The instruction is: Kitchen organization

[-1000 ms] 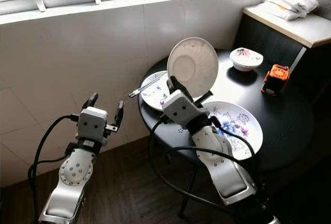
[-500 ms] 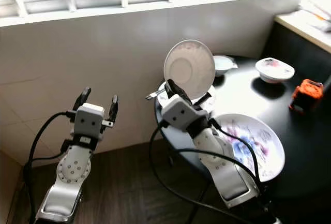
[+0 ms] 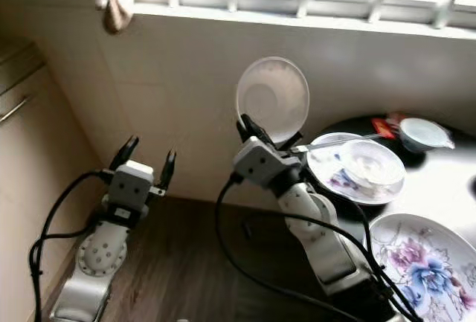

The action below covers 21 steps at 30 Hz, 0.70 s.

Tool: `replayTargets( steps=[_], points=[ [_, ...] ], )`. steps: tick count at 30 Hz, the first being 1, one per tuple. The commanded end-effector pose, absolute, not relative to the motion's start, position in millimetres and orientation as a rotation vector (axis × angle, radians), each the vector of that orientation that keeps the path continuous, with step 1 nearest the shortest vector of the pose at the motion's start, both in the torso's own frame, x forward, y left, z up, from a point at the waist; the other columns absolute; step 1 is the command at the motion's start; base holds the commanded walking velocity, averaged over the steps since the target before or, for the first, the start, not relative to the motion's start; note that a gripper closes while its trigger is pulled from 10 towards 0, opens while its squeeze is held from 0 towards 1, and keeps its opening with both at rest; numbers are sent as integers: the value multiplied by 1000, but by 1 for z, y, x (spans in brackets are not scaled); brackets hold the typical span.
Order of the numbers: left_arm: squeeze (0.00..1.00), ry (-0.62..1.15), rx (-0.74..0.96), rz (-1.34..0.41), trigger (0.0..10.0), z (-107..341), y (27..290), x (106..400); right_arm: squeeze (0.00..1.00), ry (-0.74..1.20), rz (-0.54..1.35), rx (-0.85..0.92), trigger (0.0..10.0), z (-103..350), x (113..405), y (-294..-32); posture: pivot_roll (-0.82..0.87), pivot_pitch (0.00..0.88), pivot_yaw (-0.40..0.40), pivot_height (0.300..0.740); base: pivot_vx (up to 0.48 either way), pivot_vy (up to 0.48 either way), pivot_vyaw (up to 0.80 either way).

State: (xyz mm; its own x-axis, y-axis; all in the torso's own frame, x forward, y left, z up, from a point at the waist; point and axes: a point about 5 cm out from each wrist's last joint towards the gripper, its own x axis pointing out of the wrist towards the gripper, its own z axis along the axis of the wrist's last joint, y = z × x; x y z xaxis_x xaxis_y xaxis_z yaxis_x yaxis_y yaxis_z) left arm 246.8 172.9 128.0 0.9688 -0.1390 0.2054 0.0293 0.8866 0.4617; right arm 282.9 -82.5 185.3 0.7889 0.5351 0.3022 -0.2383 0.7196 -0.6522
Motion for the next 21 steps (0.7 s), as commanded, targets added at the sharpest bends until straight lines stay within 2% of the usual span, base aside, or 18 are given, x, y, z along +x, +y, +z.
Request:
replayTargets(
  steps=[1,7,19,21],
  points=[
    [0,-251,453,-113,10000,133,166,242,0,-517,434,-665,0,189,285,-89,105,0,-41,740,0,0,800],
    [0,-239,441,-100,10000,135,168,234,0,-525,431,-668,0,193,290,-89,116,0,-47,740,0,0,800],
    [0,-236,419,-92,10000,137,164,238,0,-527,414,-648,0,196,296,-87,115,0,-44,740,0,0,800],
    [0,-234,419,-92,10000,137,164,237,0,-522,409,-641,706,196,297,-87,115,0,-43,740,0,0,800]
  ],
)
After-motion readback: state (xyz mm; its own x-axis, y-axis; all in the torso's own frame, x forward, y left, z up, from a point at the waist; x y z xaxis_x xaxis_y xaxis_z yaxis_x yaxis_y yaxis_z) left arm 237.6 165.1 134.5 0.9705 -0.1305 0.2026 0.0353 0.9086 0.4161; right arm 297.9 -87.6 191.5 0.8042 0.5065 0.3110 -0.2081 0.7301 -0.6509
